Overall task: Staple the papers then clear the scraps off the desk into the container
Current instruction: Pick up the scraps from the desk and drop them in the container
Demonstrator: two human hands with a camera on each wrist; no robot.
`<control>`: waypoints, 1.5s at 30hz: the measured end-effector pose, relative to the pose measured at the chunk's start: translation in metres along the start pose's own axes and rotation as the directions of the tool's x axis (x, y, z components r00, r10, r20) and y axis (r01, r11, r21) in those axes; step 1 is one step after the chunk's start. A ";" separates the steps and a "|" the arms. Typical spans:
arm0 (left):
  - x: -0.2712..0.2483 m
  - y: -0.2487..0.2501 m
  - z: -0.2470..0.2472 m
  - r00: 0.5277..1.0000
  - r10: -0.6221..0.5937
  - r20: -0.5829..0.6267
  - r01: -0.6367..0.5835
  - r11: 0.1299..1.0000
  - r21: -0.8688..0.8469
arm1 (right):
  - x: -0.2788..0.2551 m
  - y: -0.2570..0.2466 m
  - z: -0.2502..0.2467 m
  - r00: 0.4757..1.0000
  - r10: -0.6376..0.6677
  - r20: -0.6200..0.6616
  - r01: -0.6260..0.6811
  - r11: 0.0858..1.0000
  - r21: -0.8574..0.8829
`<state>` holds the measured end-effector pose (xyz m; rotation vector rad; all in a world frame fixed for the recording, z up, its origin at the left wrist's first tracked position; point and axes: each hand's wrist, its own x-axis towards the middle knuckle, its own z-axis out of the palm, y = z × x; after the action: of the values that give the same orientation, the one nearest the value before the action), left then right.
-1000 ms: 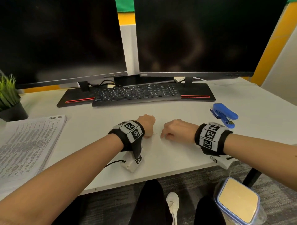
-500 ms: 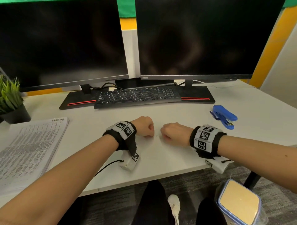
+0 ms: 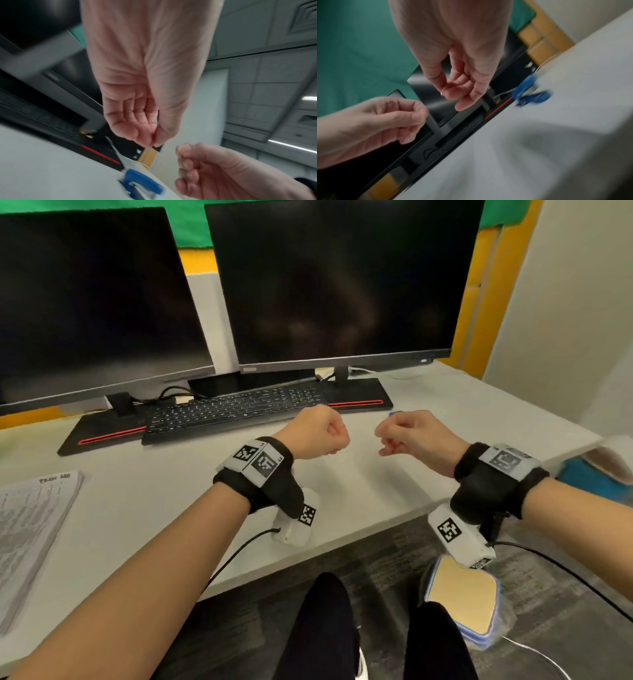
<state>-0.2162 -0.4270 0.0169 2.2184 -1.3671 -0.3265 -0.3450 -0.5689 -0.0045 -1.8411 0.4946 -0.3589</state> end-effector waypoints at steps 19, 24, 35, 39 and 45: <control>0.105 0.077 0.360 0.764 0.064 0.643 -0.129 0.990 0.055 | -0.081 0.311 -0.161 0.878 0.429 -0.213 -0.479 0.798 -0.365; 0.153 0.040 0.452 0.747 -0.054 0.663 -0.025 0.994 0.109 | -0.055 0.403 -0.165 0.835 0.522 -0.176 -0.547 0.749 -0.374; 0.170 -0.032 0.598 0.706 -0.205 0.677 -0.024 0.950 0.312 | -0.026 0.552 -0.103 0.785 0.618 -0.048 -0.550 0.659 -0.513; 0.172 -0.038 0.616 0.712 -0.210 0.671 -0.079 0.924 0.373 | -0.019 0.568 -0.091 0.786 0.618 -0.004 -0.501 0.633 -0.590; 0.176 -0.040 0.627 0.750 -0.196 0.632 -0.104 0.908 0.406 | -0.026 0.585 -0.080 0.811 0.582 -0.063 -0.466 0.577 -0.671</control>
<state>-0.3879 -0.7525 -0.5214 2.6232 -1.8884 -1.0126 -0.4977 -0.7806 -0.5349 -2.2481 1.1359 0.4571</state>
